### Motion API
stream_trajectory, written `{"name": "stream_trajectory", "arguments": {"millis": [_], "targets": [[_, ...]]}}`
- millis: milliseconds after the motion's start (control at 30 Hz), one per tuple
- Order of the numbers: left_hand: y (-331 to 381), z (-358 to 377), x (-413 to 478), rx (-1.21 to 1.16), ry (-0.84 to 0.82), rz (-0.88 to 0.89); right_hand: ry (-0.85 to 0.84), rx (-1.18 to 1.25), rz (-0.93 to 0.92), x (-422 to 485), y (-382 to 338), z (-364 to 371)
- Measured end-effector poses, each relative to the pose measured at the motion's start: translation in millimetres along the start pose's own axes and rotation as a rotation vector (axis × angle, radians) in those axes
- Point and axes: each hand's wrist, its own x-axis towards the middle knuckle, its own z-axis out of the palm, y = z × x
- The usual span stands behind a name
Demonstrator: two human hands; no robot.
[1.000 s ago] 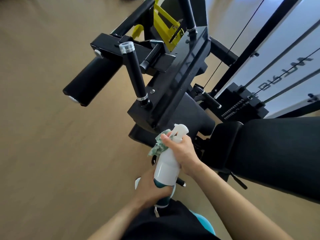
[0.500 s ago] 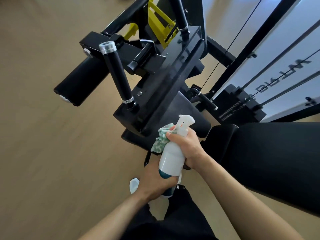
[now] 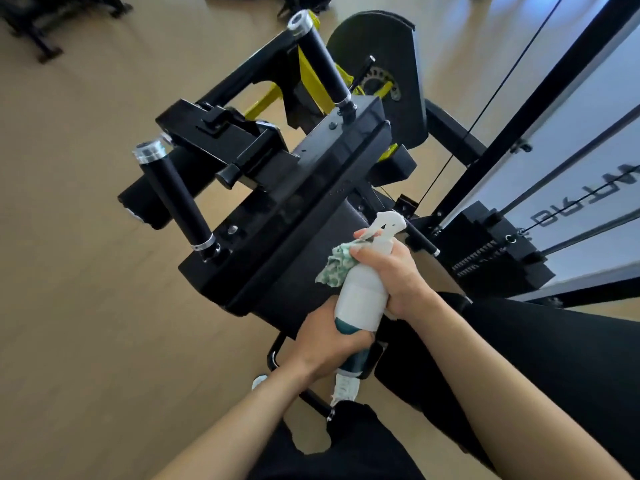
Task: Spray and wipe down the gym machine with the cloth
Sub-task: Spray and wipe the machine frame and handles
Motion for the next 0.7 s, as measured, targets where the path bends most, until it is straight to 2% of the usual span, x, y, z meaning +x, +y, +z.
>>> {"name": "stream_trajectory", "arguments": {"millis": [333, 500, 700], "targets": [[57.0, 2.9, 45.6, 0.098, -0.038, 0.003, 0.106, 0.034, 0.040, 36.5, -43.0, -30.3], [58.5, 8.4, 49.4, 0.075, -0.054, -0.005, 0.055, 0.046, 0.009, 37.6, -48.7, -35.9], [44.1, 13.2, 37.5, 0.045, -0.090, -0.001, 0.087, -0.062, 0.016, 25.6, -34.9, -35.4]]}}
